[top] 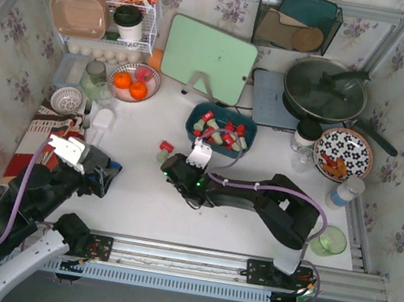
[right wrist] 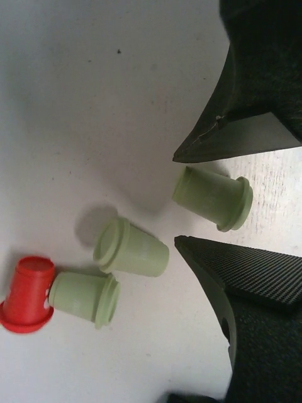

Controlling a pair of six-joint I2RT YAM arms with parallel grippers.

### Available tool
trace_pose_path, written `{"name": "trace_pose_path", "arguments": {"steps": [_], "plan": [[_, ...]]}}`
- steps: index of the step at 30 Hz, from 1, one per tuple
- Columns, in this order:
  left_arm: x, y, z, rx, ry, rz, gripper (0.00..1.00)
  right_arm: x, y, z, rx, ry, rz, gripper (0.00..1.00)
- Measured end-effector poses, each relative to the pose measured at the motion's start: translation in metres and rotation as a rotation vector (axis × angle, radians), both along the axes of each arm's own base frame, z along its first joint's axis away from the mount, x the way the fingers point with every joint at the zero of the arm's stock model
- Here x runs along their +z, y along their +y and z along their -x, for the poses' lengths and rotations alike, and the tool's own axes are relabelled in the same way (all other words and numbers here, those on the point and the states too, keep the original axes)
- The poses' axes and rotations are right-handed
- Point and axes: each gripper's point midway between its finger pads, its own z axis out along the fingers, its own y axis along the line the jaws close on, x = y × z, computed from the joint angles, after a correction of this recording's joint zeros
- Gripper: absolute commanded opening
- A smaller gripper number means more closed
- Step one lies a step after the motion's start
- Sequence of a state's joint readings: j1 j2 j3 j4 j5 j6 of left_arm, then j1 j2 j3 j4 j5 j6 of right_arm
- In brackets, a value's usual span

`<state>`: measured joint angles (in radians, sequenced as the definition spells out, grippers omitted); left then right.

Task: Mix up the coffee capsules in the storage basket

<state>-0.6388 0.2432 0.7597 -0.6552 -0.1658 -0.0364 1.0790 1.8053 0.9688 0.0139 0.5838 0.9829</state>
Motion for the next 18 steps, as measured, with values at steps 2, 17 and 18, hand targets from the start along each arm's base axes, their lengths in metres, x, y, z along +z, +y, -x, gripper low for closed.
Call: {"name": "trace_pose_path", "arguments": {"steps": [2, 17, 18], "plan": [[0.001, 0.0, 0.001, -0.001, -0.005, 0.004, 0.86, -0.004, 0.0, 0.001, -0.052, 0.032, 0.022, 0.57], [0.002, 0.002, 0.004, -0.004, -0.021, 0.017, 0.87, -0.019, -0.012, 0.003, -0.238, 0.1, 0.141, 0.33], [0.003, 0.002, 0.004, -0.004, -0.022, 0.017, 0.87, -0.017, -0.014, 0.004, -0.24, 0.098, 0.144, 0.32]]}}
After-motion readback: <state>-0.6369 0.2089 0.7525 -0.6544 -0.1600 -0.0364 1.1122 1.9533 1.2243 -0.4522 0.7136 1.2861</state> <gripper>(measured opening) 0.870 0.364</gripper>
